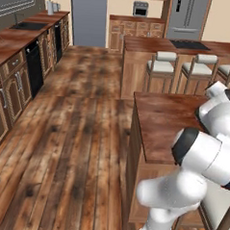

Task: Take a straw from the drawer in front and place it inside the glass cup on the dining counter.

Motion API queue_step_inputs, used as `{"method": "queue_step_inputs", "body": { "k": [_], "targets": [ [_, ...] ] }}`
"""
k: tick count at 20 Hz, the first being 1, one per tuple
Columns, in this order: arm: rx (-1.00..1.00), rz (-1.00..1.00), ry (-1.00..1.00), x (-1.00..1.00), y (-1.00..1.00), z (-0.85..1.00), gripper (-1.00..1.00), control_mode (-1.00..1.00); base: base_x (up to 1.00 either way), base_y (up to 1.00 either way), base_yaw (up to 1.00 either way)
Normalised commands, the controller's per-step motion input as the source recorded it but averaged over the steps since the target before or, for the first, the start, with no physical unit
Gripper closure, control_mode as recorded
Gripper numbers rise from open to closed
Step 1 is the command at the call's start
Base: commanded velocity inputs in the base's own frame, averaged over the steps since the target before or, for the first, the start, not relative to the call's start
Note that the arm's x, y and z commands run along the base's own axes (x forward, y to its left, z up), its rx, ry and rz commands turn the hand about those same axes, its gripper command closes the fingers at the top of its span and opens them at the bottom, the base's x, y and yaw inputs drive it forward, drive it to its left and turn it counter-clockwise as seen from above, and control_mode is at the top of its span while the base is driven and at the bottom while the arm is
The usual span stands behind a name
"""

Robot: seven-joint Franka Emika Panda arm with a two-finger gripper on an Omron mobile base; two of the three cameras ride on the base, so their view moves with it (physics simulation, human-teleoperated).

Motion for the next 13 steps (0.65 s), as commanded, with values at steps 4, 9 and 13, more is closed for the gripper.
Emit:
{"method": "queue_step_inputs", "body": {
  "k": [4, 9, 13],
  "targets": [
    [0.16, 0.06, 0.09, -0.22, 1.0, 0.06, -1.0, -1.0, 0.0, 0.0, 0.0],
    [0.28, 0.23, 0.09, 0.0, 0.99, 0.32, -1.0, -1.0, 0.0, 0.0, 0.0],
    [0.4, 0.34, 0.05, 0.0, 0.82, 0.49, -1.0, -1.0, 0.0, 0.0, 0.0]
  ]
}}
